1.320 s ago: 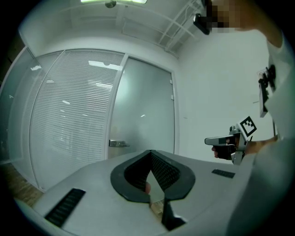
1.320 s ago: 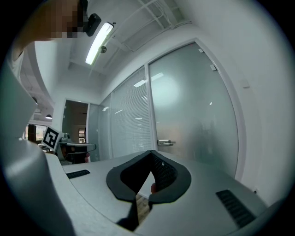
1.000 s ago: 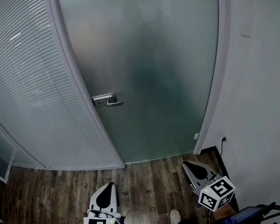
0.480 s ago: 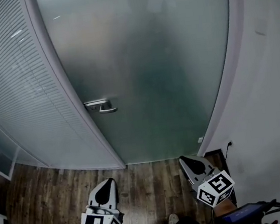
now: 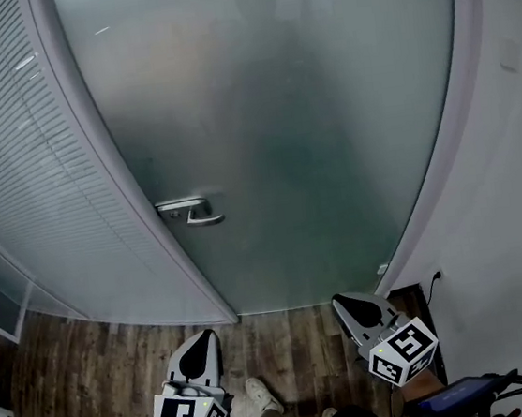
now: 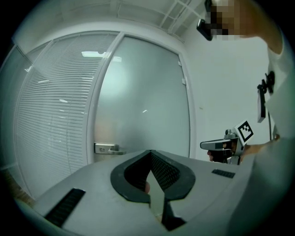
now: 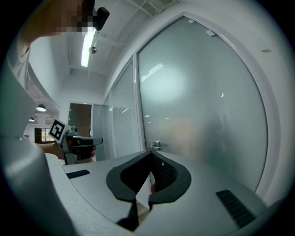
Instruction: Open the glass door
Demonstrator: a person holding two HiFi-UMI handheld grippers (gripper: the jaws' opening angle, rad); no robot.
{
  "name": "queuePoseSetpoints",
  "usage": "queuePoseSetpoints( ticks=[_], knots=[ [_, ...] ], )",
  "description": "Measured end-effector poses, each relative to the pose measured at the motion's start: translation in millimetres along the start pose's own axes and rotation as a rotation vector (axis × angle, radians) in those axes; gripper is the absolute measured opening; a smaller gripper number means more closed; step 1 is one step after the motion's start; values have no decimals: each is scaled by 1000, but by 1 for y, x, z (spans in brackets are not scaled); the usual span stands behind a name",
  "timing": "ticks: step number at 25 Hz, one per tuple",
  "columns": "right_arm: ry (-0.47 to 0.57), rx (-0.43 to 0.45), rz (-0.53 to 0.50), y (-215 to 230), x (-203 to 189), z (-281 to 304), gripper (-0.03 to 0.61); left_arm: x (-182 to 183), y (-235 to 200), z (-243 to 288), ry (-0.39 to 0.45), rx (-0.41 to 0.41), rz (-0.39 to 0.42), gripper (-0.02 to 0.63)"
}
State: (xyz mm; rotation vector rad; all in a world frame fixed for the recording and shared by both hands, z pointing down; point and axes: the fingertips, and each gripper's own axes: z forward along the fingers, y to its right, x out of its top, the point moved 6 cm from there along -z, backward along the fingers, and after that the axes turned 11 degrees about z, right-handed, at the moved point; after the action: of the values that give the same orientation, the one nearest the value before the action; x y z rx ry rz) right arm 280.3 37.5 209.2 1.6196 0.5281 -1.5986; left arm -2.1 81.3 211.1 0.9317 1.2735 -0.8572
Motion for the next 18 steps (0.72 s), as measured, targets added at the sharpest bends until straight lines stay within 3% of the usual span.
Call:
queuePoseSetpoints(
  ticks=[4, 6, 9, 14, 18],
  knots=[
    [0, 1, -28, -9, 29, 36, 2, 20, -35, 24, 34, -18, -7, 0],
    [5, 0, -34, -4, 27, 67, 2, 12, -58, 43, 39, -21, 3, 0],
    [19, 0, -26, 20, -13, 138, 2, -45, -103, 86, 24, -16, 26, 0],
    [62, 34, 44, 85, -156, 282, 2, -211, -192, 176, -35, -1, 78, 0],
    [58, 11, 47, 80, -154, 323, 2, -215, -235, 194, -37, -15, 54, 0]
  ],
)
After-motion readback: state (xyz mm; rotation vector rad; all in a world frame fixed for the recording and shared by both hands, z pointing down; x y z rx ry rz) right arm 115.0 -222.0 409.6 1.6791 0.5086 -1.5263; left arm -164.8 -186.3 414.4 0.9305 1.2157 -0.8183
